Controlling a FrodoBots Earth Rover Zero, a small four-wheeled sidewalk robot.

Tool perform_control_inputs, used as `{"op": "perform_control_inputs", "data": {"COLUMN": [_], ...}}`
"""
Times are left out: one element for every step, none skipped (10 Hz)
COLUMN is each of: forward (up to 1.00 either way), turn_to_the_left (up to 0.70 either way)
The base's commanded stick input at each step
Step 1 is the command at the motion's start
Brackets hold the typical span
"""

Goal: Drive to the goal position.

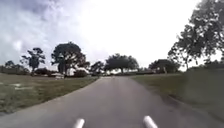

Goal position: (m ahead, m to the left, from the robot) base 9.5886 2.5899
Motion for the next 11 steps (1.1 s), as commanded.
{"op": "perform_control_inputs", "data": {"forward": [0.69,0.69,0.69,0.69,0.69,0.69,0.69,0.69,0.69,0.69,0.69], "turn_to_the_left": [0.03,0.03,0.03,0.03,0.03,0.03,0.03,0.03,0.03,0.03,0.06]}}
